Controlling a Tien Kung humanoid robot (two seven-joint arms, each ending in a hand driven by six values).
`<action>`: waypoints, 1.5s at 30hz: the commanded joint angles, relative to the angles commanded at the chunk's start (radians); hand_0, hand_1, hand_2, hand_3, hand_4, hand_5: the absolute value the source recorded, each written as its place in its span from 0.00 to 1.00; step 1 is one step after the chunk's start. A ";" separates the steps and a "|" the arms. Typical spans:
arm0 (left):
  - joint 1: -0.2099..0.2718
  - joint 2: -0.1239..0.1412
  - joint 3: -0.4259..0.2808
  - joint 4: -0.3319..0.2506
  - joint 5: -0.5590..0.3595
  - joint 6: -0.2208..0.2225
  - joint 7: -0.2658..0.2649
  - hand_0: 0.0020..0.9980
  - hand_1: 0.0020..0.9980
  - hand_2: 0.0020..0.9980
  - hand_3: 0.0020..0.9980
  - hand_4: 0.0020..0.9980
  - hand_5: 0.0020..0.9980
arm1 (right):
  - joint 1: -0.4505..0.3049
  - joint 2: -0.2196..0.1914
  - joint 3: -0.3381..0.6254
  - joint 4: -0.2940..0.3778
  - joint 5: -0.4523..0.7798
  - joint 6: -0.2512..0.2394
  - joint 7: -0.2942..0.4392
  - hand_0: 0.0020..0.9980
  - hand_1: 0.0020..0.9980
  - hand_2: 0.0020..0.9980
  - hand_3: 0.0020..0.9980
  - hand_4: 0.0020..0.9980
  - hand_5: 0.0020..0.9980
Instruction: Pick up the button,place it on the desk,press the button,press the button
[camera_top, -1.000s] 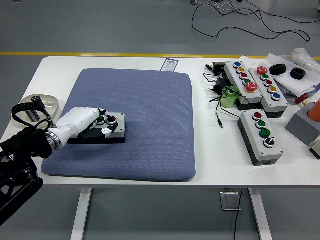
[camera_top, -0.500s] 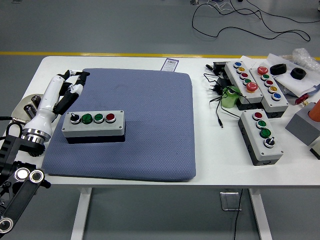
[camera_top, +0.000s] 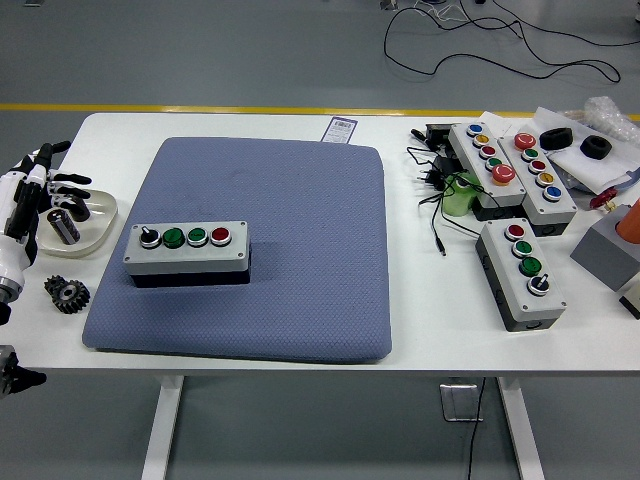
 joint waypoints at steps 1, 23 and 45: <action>0.001 -0.004 -0.002 0.002 -0.015 -0.005 0.002 0.46 0.55 0.63 0.81 0.65 1.00 | 0.001 -0.001 0.001 0.000 -0.005 0.001 0.000 0.66 0.67 0.69 0.59 0.43 0.27; 0.021 -0.012 -0.017 -0.001 -0.133 -0.023 0.013 0.91 0.94 1.00 0.94 0.63 1.00 | 0.032 -0.014 -0.005 0.000 -0.015 -0.003 0.002 0.66 0.67 0.69 0.59 0.43 0.26; 0.010 -0.006 0.011 -0.005 -0.084 -0.109 0.040 0.86 0.91 0.96 0.93 0.63 1.00 | -0.007 -0.008 -0.027 0.000 0.018 -0.007 0.011 0.66 0.67 0.69 0.59 0.43 0.26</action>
